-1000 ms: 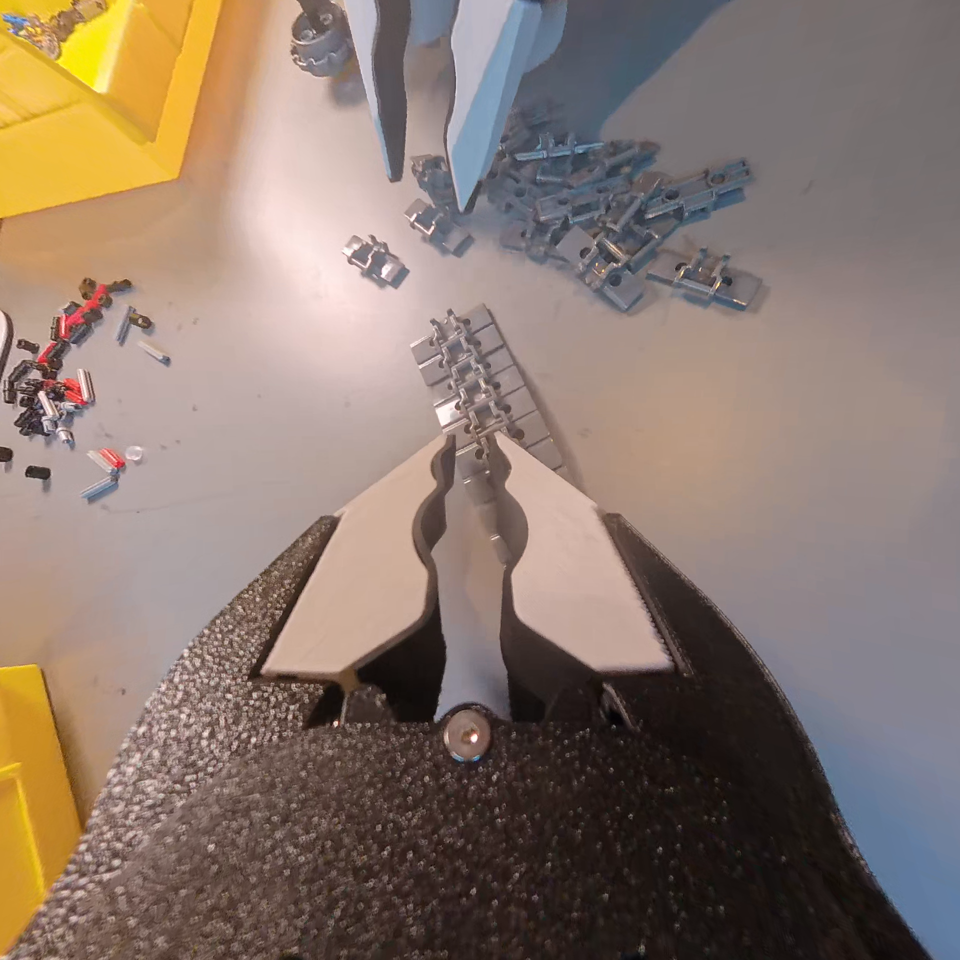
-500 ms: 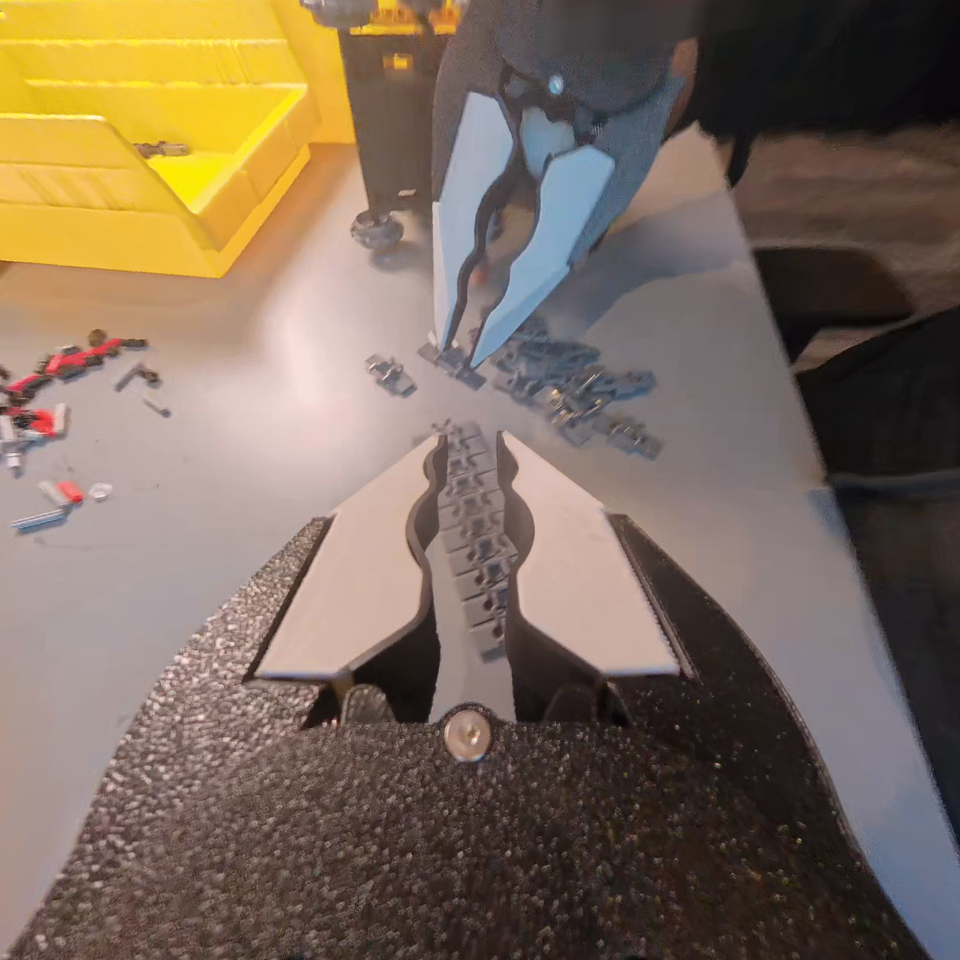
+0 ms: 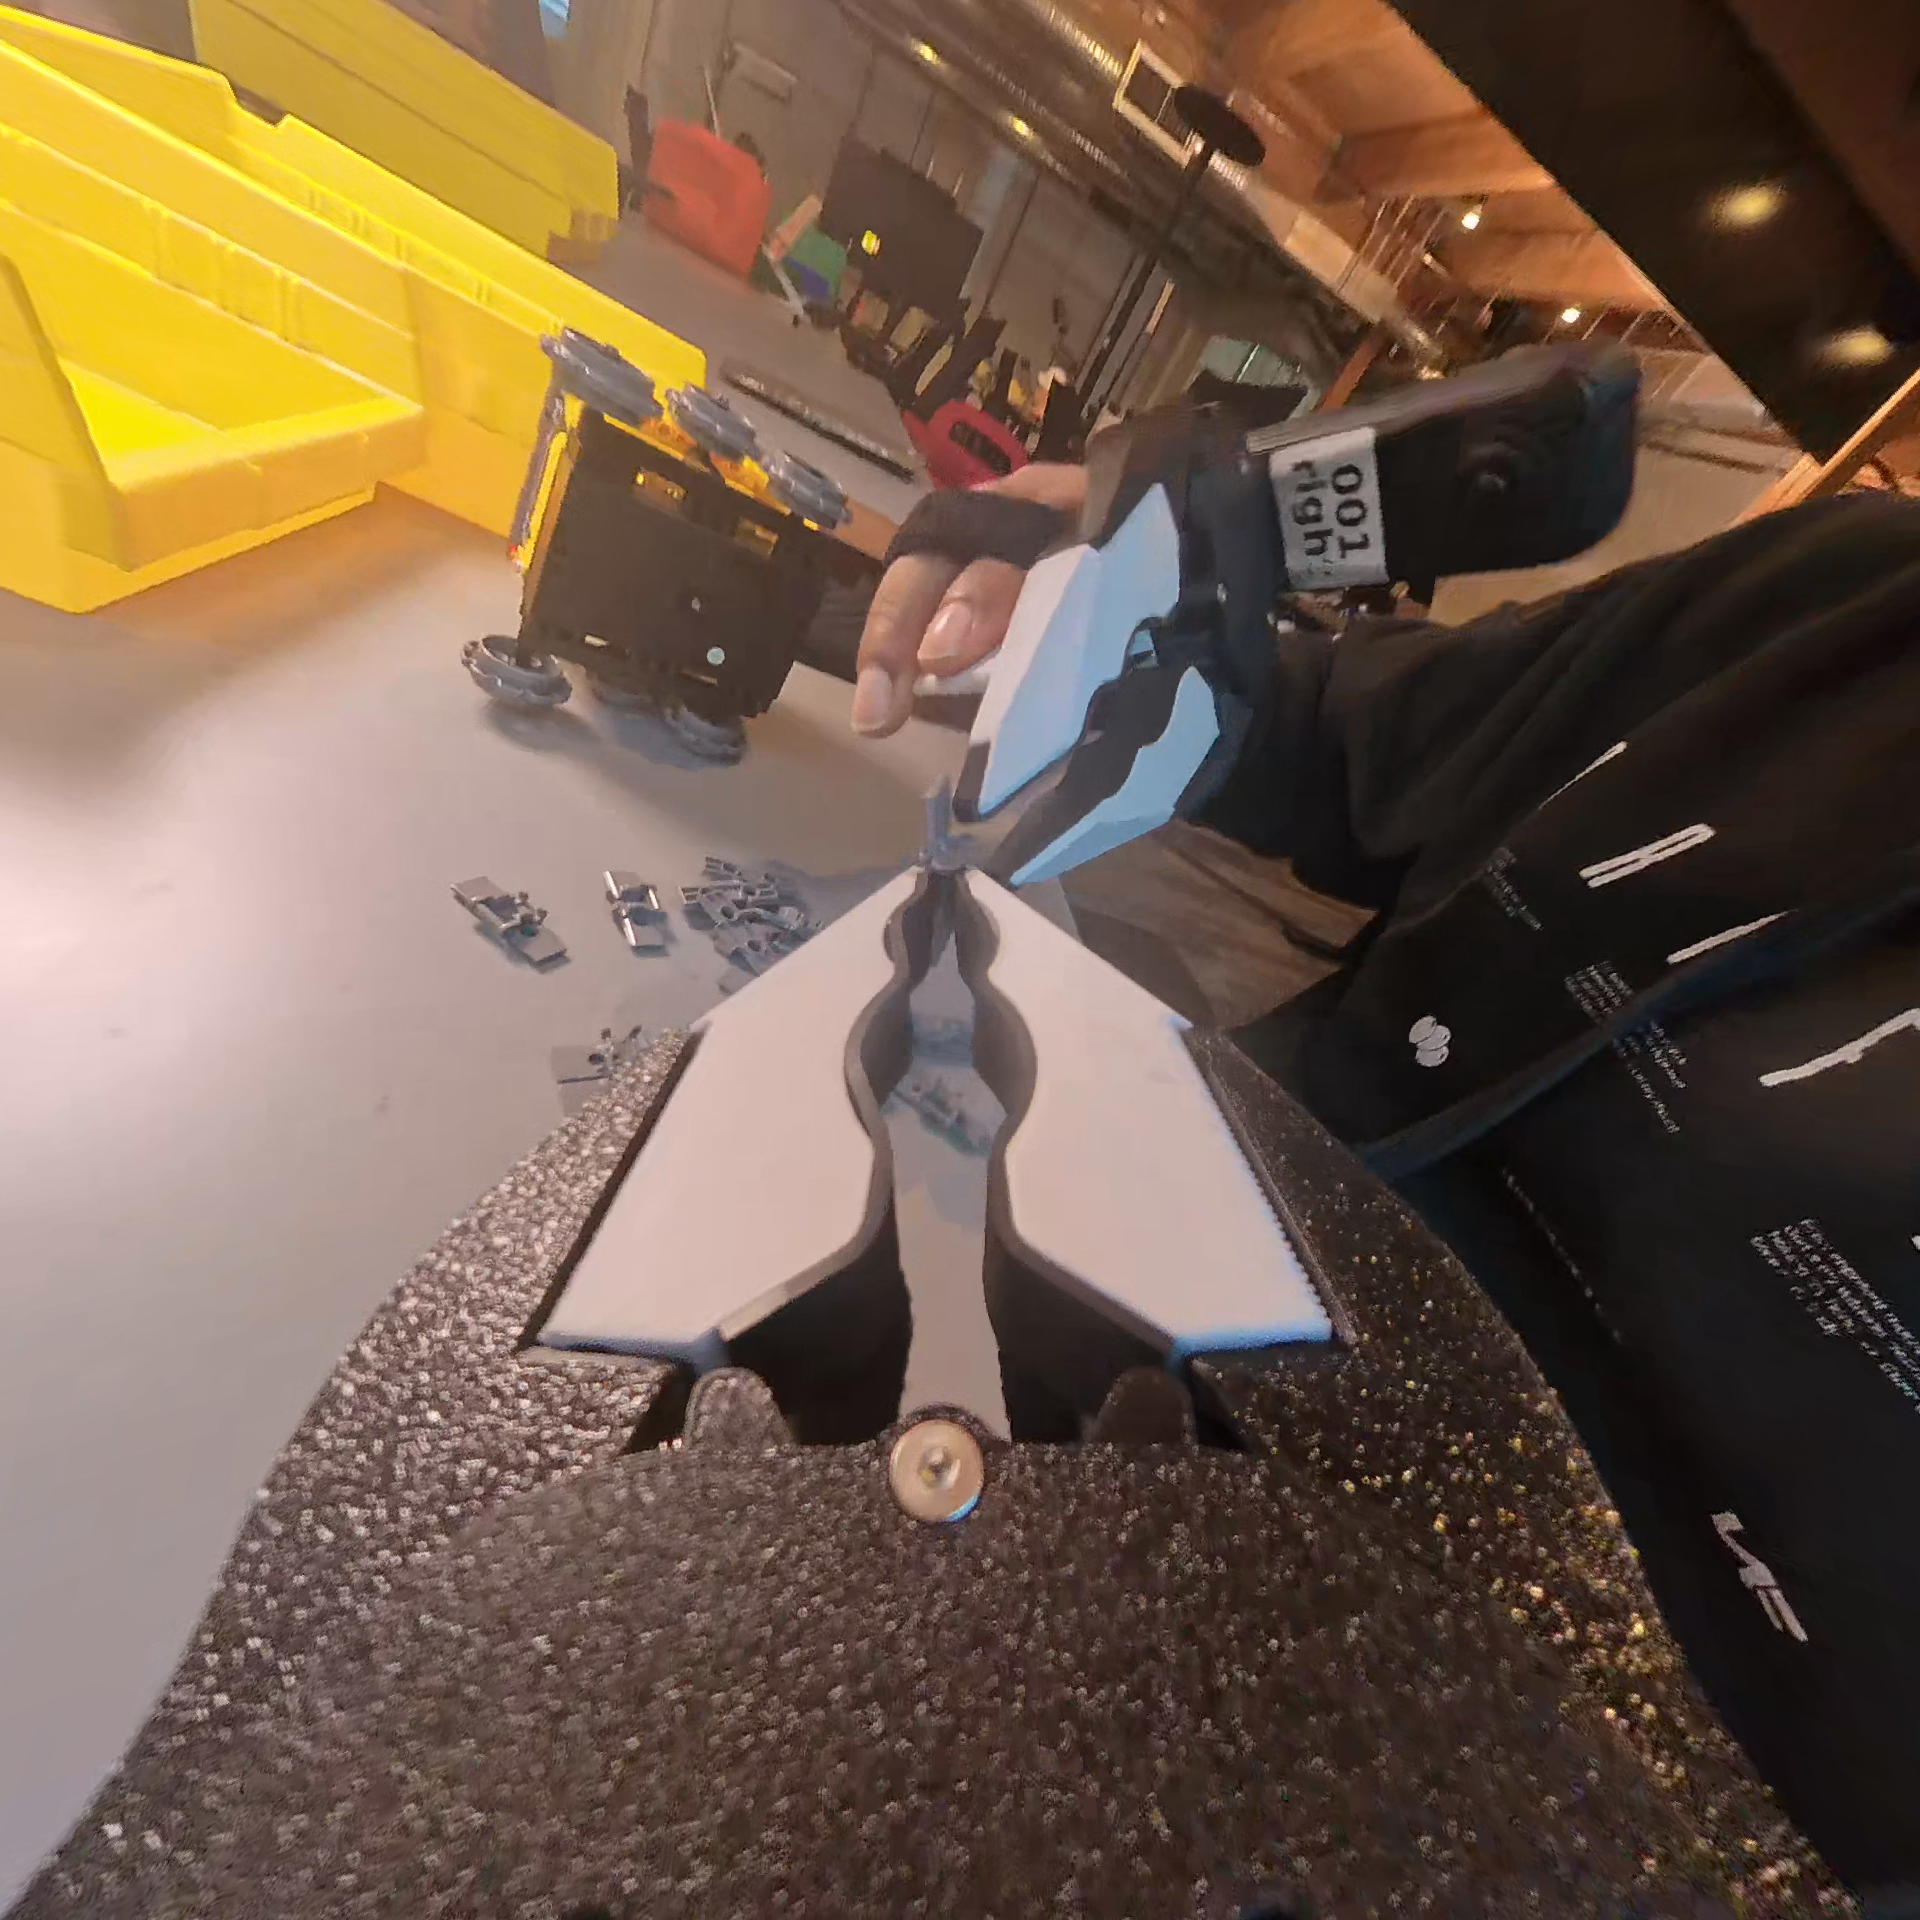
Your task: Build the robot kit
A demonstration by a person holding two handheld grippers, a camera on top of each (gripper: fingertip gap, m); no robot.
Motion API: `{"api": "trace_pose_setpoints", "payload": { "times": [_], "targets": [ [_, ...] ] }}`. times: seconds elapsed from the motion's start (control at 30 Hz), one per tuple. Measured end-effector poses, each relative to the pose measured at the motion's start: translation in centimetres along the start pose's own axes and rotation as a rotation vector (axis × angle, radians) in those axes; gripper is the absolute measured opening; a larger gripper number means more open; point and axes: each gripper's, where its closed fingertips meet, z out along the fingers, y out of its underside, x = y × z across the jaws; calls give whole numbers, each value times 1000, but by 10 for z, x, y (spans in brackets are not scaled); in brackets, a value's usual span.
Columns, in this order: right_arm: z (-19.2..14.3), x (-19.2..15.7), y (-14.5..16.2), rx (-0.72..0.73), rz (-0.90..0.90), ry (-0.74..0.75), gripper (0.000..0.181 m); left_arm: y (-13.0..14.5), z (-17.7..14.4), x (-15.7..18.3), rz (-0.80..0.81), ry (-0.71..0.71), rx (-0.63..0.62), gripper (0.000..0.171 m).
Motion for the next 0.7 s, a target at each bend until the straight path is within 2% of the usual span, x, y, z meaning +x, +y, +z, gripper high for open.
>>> {"api": "trace_pose_setpoints", "payload": {
  "times": [0.13, 0.2, 0.33, 0.43, 0.57, 0.63, 0.7],
  "targets": [
    [-6, 14, -6, 157, 445, -34, 18, -14, -7, 6, -28, 56, 94, 1],
    [-5, 16, -8, 204, 582, -62, 18, -16, -7, 9, -27, 68, 107, 1],
    [0, 10, -15, 230, 673, -134, 18, -18, -5, 13, -19, 79, 121, 1],
    [1, 11, -14, 217, 688, -144, 9, -18, -6, 13, -7, 73, 122, 0],
    [3, 12, -10, 181, 756, -191, 8, -17, -6, 9, -13, 53, 114, 0],
    [4, 11, -2, 127, 821, -225, 7, -10, -5, 1, 36, -8, 49, 2],
    [6, 11, 16, 19, 905, -263, 7, 8, -8, -20, 179, -170, -101, 9]
  ]
}}
